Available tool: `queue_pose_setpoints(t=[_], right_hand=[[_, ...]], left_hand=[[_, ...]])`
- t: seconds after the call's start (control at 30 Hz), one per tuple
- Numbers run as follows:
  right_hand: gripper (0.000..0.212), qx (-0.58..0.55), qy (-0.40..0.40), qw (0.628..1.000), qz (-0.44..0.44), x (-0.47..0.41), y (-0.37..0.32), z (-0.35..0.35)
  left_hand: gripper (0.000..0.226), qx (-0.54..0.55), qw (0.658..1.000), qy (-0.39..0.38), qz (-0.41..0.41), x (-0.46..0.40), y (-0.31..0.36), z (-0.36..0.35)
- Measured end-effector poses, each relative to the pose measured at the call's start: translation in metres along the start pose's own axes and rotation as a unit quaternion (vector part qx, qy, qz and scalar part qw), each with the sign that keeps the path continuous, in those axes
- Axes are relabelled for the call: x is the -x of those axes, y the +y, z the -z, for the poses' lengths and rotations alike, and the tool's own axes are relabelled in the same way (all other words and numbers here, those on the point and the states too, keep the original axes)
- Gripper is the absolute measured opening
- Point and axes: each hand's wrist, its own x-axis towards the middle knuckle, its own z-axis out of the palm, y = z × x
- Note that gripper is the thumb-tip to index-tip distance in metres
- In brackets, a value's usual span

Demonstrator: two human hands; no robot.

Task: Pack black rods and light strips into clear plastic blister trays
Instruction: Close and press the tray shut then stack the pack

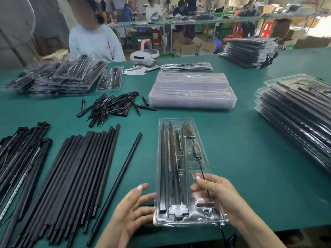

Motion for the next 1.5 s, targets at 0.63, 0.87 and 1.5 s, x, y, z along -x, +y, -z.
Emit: queue_pose_setpoints(t=[0.63,0.87,1.5], right_hand=[[0.035,0.386,0.205,0.874,0.212,0.051,-0.058,0.093],[0.052,0.585,0.301,0.711,0.248,0.105,-0.210,0.205],[0.049,0.693,0.366,0.609,0.123,0.046,-0.214,0.326]], left_hand=[[0.024,-0.153,0.974,-0.065,-0.154,-0.038,0.009,-0.169],[0.060,-0.162,0.944,-0.180,-0.225,-0.054,0.052,-0.331],[0.092,-0.312,0.917,-0.214,-0.127,-0.089,0.005,-0.415]])
